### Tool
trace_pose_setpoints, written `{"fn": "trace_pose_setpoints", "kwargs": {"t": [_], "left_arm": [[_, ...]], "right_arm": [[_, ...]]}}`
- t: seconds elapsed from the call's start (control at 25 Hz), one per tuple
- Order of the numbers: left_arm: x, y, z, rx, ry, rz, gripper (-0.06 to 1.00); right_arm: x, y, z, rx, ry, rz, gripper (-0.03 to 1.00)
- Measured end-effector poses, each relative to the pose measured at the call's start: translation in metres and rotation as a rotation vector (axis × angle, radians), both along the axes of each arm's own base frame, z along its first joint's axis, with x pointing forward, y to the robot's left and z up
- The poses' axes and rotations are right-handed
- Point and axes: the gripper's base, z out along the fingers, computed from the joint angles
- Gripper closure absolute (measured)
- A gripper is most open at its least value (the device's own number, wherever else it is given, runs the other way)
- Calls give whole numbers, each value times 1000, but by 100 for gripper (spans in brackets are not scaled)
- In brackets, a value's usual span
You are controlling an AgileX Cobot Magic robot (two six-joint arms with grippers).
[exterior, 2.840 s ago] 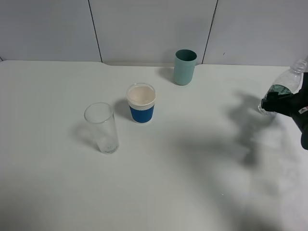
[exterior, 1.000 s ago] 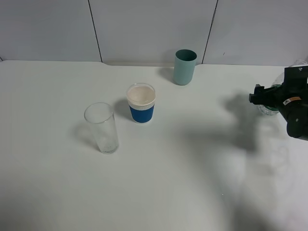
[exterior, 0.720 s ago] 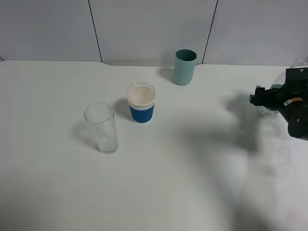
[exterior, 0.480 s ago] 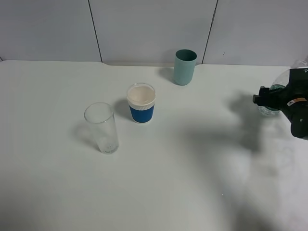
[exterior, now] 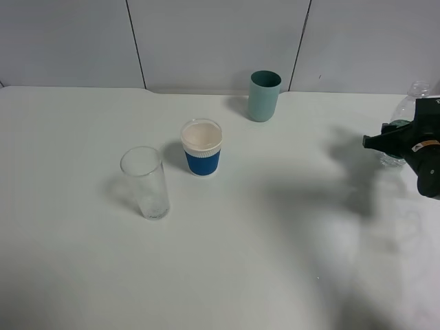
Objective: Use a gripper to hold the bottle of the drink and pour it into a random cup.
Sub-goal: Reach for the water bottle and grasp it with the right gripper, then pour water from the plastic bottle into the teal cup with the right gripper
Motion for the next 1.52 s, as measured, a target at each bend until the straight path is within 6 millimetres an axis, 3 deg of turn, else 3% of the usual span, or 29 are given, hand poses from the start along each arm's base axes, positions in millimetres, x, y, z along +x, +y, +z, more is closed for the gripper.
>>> {"fn": "trace_pose_setpoints", "kwargs": {"t": [0.32,0.68,0.96,1.52], "left_arm": [[0,0,0,0,0,0,-5],[0,0,0,0,0,0,-5],[0,0,0,0,0,0,-5],[0,0,0,0,0,0,-5]], "right_arm": [[0,1,9,-50,59,28,44],[-5,3,70,-52,9,45,44],[-17,2,104,6,-21,-5,44],[-25,6,124,175,-89,-27,44]]}}
